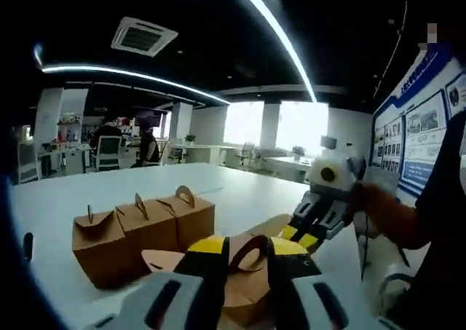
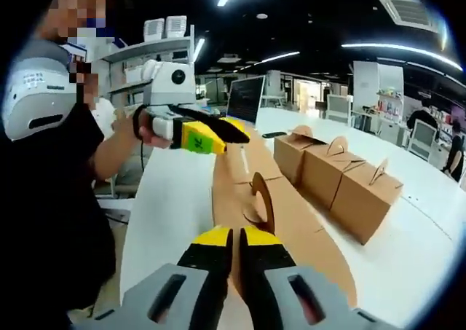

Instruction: Pick up one paper box from the group, open the paper box, and remove the item inside

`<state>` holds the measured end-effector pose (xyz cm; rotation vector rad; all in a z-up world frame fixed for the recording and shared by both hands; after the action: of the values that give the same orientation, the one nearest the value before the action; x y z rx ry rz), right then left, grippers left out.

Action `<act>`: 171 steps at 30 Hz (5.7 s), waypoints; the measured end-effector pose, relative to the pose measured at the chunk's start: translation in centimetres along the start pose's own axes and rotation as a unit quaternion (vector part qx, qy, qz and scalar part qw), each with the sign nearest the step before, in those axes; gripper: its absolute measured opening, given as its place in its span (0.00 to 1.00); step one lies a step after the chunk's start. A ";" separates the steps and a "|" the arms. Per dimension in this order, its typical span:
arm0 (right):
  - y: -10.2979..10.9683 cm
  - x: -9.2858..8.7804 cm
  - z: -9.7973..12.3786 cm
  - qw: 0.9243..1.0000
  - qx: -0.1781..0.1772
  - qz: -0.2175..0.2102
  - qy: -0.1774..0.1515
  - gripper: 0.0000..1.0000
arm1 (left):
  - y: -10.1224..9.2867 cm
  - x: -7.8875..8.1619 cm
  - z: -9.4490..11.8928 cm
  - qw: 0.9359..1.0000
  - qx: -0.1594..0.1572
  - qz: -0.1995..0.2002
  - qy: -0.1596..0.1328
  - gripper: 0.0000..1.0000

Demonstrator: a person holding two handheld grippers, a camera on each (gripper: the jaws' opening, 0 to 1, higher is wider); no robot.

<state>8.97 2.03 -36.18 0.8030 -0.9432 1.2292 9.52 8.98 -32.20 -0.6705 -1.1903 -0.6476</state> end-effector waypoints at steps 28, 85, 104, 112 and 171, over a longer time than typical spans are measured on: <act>-0.7 0.1 0.0 0.998 0.045 0.030 0.039 0.14 | 1.5 -3.3 -2.6 0.996 -0.057 -0.038 0.055 0.27; -0.4 3.5 -0.5 0.724 -0.444 0.512 0.125 0.25 | -0.5 -4.0 -2.4 0.988 0.071 -0.080 0.112 0.17; 0.8 3.5 -0.3 0.741 -0.425 0.509 0.107 0.21 | -0.7 -4.1 -1.9 0.991 0.065 -0.060 0.102 0.19; 0.9 4.1 0.9 0.738 -0.447 0.494 0.108 0.26 | -0.9 -4.1 -2.0 0.992 0.070 -0.056 0.085 0.18; 1.0 5.3 1.2 0.787 -0.380 0.482 0.062 0.11 | 3.7 -2.4 -4.7 0.981 -0.004 -0.126 0.145 0.04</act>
<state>8.21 3.25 -30.83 -0.5044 -1.6667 1.5126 14.57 7.98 -36.07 -0.4159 -1.0075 -0.9310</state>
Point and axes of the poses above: the point that each gripper's makers call its tool centre point, and the gripper's own axes: z roughly backward along the fingers, y roughly to its left, x roughly out of its top, the point moved 1 cm from there along z, roughly backward along the fingers, and after that the axes turned 1 degree about -y, right-handed, at the moved point
